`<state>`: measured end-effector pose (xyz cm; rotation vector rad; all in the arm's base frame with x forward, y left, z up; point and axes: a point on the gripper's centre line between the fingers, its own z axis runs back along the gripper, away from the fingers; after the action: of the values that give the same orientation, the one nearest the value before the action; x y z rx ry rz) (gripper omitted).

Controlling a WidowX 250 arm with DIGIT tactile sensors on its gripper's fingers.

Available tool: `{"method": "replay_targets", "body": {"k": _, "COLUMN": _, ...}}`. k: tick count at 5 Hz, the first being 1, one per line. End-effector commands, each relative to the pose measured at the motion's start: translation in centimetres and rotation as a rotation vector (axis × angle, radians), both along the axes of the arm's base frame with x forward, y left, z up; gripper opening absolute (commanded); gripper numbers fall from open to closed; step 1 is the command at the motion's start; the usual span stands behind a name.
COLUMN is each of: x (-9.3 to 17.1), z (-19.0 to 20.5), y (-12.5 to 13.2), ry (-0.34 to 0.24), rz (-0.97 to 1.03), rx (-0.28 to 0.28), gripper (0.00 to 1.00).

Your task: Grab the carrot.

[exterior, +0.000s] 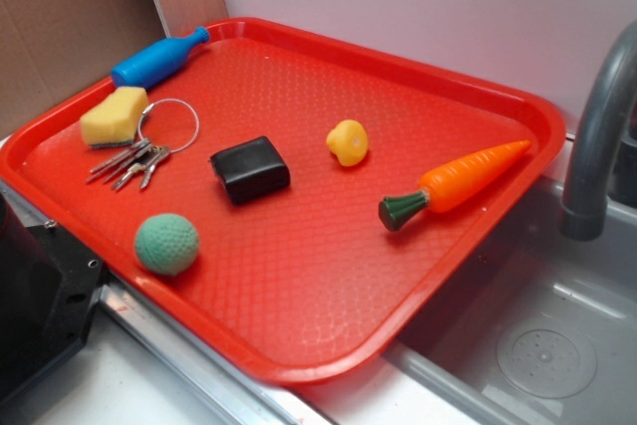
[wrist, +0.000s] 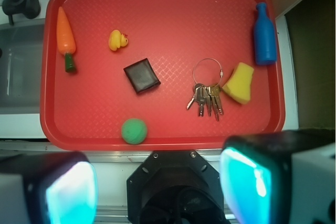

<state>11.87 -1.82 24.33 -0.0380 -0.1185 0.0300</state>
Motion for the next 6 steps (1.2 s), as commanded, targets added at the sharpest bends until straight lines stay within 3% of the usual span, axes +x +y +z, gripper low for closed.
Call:
{"method": "replay_targets", "body": {"k": 1, "x": 0.0, "z": 0.0, "y": 0.0, "ry": 0.000, "rz": 0.000, "rx": 0.000, "gripper": 1.00}}
{"method": "replay_targets", "body": {"k": 2, "x": 3.7, "z": -4.5, "y": -4.8, "ry": -0.033, "rz": -0.006, "rx": -0.126, "gripper": 1.00}}
{"method": "replay_targets", "body": {"k": 3, "x": 6.6, "z": -5.6, "y": -7.8, "ry": -0.019, "rz": 0.056, "rx": -0.206, "gripper": 1.00}}
{"method": "replay_targets", "body": {"k": 4, "x": 9.3, "z": -7.2, "y": -10.3, "ry": -0.069, "rz": 0.017, "rx": -0.274, "gripper": 1.00}}
{"method": "replay_targets", "body": {"k": 6, "x": 9.3, "z": -7.2, "y": -10.3, "ry": -0.069, "rz": 0.017, "rx": -0.274, "gripper": 1.00}}
